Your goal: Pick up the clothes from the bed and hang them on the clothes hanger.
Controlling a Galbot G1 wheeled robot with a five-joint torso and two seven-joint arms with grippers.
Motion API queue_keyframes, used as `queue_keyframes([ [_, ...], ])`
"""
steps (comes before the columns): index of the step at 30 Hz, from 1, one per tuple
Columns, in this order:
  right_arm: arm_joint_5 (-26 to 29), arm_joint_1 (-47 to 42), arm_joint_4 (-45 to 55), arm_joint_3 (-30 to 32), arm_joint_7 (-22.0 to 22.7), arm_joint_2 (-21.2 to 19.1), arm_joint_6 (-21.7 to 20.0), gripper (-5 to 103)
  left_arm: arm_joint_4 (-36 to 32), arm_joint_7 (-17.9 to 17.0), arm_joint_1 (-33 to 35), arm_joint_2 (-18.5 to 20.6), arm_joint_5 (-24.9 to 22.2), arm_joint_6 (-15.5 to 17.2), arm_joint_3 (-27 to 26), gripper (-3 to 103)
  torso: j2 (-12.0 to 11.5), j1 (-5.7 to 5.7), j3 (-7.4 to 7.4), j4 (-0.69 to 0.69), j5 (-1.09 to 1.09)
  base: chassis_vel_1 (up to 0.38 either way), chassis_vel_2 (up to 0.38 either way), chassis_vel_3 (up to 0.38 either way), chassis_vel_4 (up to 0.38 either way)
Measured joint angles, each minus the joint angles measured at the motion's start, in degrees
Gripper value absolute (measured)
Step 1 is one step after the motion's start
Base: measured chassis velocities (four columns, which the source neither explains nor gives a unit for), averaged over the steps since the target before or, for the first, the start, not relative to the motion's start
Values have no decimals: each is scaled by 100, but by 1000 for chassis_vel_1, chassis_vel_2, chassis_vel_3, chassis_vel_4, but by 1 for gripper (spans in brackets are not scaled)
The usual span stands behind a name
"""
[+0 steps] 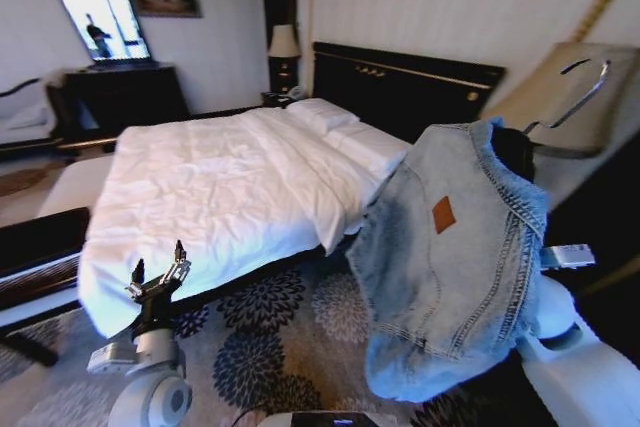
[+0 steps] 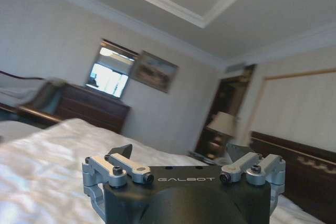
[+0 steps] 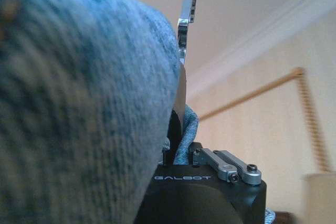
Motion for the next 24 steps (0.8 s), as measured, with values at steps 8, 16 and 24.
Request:
queue_keyframes([
  [8,93,-791,389,728,-67,29,-64,19,-13,0,28,340,-245,22,141,100,0,0,0,1,-1,-134,-120,-119,-128],
  [16,290,-1861,810,1634,-274,165,203,19,-227,2,245,743,-567,63,128,100,0,0,-1,0,-1,-126,-120,-123,-129],
  [24,366,-2499,1022,2333,-376,669,350,19,-399,20,308,985,-584,92,382,100,1,-1,-1,0,-1,-125,-122,-121,-130],
])
